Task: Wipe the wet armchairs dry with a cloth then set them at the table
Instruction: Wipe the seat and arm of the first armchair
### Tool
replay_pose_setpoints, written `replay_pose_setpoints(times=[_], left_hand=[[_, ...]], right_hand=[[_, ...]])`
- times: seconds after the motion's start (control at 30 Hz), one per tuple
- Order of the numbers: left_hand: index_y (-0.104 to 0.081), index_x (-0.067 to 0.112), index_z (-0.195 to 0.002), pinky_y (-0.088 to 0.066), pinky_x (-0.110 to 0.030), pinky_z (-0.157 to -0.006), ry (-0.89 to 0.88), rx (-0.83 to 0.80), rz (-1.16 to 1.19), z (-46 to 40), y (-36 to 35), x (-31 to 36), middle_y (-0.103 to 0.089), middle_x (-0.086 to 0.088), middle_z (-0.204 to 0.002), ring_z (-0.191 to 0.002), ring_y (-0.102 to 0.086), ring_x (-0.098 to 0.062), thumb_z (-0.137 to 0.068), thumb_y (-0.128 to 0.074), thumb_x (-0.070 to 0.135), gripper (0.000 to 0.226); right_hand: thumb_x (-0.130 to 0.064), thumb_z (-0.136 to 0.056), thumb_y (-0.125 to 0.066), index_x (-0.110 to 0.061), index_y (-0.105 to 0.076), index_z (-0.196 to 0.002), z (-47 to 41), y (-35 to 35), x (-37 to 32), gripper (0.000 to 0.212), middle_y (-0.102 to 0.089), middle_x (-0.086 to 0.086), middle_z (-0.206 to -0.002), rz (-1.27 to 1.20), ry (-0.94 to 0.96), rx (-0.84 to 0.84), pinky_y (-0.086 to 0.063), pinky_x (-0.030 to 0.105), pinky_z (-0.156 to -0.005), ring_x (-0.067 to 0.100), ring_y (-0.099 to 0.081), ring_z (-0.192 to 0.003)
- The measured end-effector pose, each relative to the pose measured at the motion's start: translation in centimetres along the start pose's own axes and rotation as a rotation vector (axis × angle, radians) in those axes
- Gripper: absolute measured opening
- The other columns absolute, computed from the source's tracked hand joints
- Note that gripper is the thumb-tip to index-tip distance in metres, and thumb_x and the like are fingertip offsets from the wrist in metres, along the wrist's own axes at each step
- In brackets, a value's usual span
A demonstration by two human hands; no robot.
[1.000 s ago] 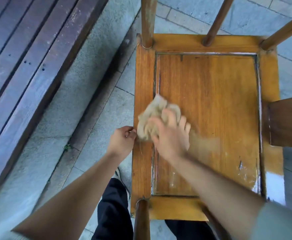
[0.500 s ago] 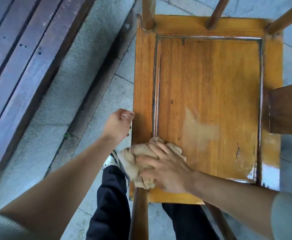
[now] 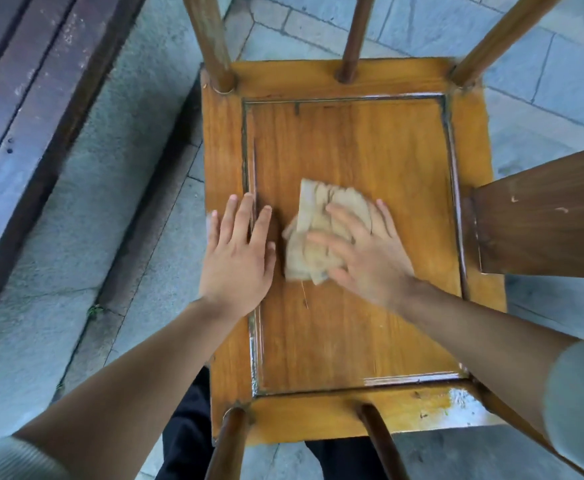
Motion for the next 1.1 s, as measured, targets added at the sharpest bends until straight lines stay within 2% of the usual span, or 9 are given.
replay_pose_setpoints(times=[0.13, 0.37, 0.47, 0.6, 0.7, 0.8, 0.87, 1.0, 1.1], left_hand=[[-0.037, 0.009, -0.147, -0.017, -0.058, -0.119, 0.063, -0.003, 0.009, -1.8, -1.0, -0.5, -0.026, -0.018, -0.159, -0.15, -0.013, -0.036, -0.101, -0.033, 0.032, 0.051], [-0.045, 0.007, -0.137, -0.025, -0.058, -0.115, 0.063, 0.042, -0.027, -2.7, -0.9, -0.5, -0.037, -0.02, -0.146, -0.138, -0.032, -0.042, -0.1, -0.037, 0.034, 0.047], [-0.043, 0.012, -0.141, -0.026, -0.059, -0.113, 0.053, 0.119, -0.032, -5.5, 0.0, -0.4, -0.038, -0.023, -0.142, -0.133, -0.034, -0.044, -0.099, -0.04, 0.033, 0.047], [-0.04, 0.02, -0.146, -0.025, -0.059, -0.115, 0.026, 0.128, -0.04, -7.9, 0.0, -1.0, -0.037, -0.018, -0.145, -0.14, -0.028, -0.04, -0.1, -0.039, 0.038, 0.049], [-0.045, 0.013, -0.142, -0.029, -0.06, -0.112, -0.014, 0.108, -0.021, -8.2, 0.2, -1.9, -0.042, -0.019, -0.141, -0.14, -0.028, -0.039, -0.1, -0.038, 0.032, 0.047], [-0.046, 0.007, -0.142, -0.028, -0.06, -0.113, -0.013, 0.087, -0.036, -7.6, 0.3, -2.2, -0.042, -0.024, -0.142, -0.141, -0.027, -0.043, -0.098, -0.039, 0.03, 0.051], [-0.044, 0.004, -0.143, -0.025, -0.06, -0.114, 0.008, 0.052, -0.045, -6.9, 0.1, -0.7, -0.038, -0.027, -0.145, -0.14, -0.026, -0.047, -0.096, -0.039, 0.034, 0.055], [-0.041, 0.008, -0.145, -0.017, -0.061, -0.117, -0.242, -0.054, -0.105, -5.3, -1.6, 4.9, -0.033, -0.025, -0.151, -0.143, -0.024, -0.045, -0.094, -0.041, 0.038, 0.059], [-0.038, 0.011, -0.149, -0.016, -0.061, -0.118, -0.356, -0.1, -0.126, -4.8, -3.0, 7.6, -0.027, -0.022, -0.156, -0.146, -0.02, -0.043, -0.093, -0.042, 0.036, 0.061]], right_hand=[[-0.052, -0.088, -0.052, -0.045, -0.049, -0.143, -3.6, -0.8, 1.6, 0.055, -0.036, 0.0, -0.157, -0.065, -0.352, 0.181, -0.016, 0.064, -0.12, 0.048, -0.032, -0.138], [-0.052, -0.083, -0.059, -0.046, -0.042, -0.147, 6.8, -2.7, 3.1, 0.067, -0.032, 0.003, -0.16, -0.012, 0.064, 0.06, -0.015, 0.064, -0.121, 0.039, -0.026, -0.145], [-0.047, -0.087, -0.062, -0.047, -0.038, -0.149, 3.5, -1.0, 9.3, 0.067, -0.021, 0.003, -0.164, -0.098, -0.355, 0.078, -0.011, 0.062, -0.123, 0.035, -0.022, -0.151], [-0.059, -0.094, -0.036, -0.048, -0.032, -0.149, -8.1, 0.9, 9.8, 0.056, -0.014, 0.001, -0.167, -0.158, -0.729, 0.178, -0.004, 0.062, -0.122, 0.045, -0.015, -0.15], [-0.054, -0.094, -0.038, -0.04, -0.046, -0.145, -9.5, 0.3, 5.3, 0.053, -0.027, 0.006, -0.164, -0.093, -0.497, 0.191, -0.006, 0.065, -0.121, 0.054, -0.025, -0.143], [-0.052, -0.088, -0.051, -0.042, -0.051, -0.144, 0.3, -2.3, 0.2, 0.056, -0.031, 0.004, -0.162, -0.01, -0.005, 0.096, -0.01, 0.067, -0.12, 0.055, -0.031, -0.139], [-0.055, -0.084, -0.058, -0.046, -0.045, -0.146, 7.5, -3.6, 1.7, 0.063, -0.024, 0.001, -0.163, 0.045, 0.095, -0.024, -0.012, 0.068, -0.12, 0.053, -0.032, -0.141], [-0.039, -0.088, -0.061, -0.034, -0.054, -0.142, 10.0, -2.8, 8.1, 0.055, -0.035, 0.012, -0.157, -0.121, -0.329, 0.027, -0.034, 0.069, -0.11, 0.053, -0.048, -0.13], [-0.035, -0.089, -0.059, -0.03, -0.06, -0.136, 7.5, -2.5, 6.9, 0.048, -0.042, 0.01, -0.154, -0.24, -0.651, 0.187, -0.029, 0.062, -0.113, 0.048, -0.046, -0.13]])
Point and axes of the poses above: each hand's wrist, its own z-axis away from the middle knuckle, its own y-axis out of the back of the hand, x = y × z, the point moved 3 cm from there along -z, towards the middle knuckle
